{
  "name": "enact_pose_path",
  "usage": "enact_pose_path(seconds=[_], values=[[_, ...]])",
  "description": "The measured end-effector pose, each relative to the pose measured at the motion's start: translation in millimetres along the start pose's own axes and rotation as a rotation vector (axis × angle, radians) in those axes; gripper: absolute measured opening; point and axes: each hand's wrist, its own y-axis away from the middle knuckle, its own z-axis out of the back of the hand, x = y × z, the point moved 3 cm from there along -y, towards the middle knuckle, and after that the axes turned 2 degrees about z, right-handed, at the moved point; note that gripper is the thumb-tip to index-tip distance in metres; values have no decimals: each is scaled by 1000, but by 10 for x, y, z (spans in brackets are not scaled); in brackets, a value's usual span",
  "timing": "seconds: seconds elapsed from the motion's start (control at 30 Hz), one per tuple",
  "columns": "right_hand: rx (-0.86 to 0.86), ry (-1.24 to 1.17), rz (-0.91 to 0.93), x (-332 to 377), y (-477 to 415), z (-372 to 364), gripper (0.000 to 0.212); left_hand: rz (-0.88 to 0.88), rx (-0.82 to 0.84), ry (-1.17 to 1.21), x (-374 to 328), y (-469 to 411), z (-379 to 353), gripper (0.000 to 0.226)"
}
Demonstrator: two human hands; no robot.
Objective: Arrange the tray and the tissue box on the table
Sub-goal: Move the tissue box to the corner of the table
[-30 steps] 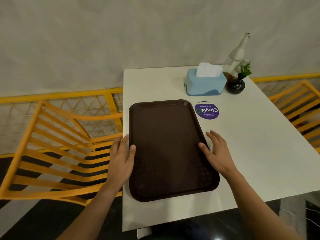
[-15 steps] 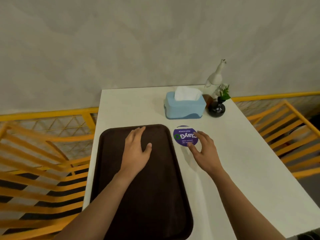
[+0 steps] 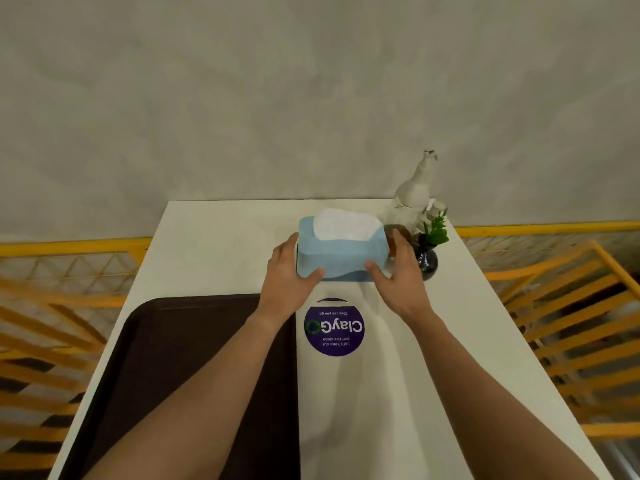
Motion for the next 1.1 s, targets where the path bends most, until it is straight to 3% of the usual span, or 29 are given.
enact_pose_path(seconds=[0.27,0.53,0.8,1.1], values=[[78,-60,-95,-295,-151,-151,94,209,53,16,156,-315,-286,118],[135,-248,-96,-318,-164,-264,85,183,68,117,177,-411,-373,78],[134,-184,-159,-377,-215,-383,81,195,46,133,239,-426,-321,76],[132,-248,-96,26,-180,-526,77,131,13,135,336,-381,153,73]])
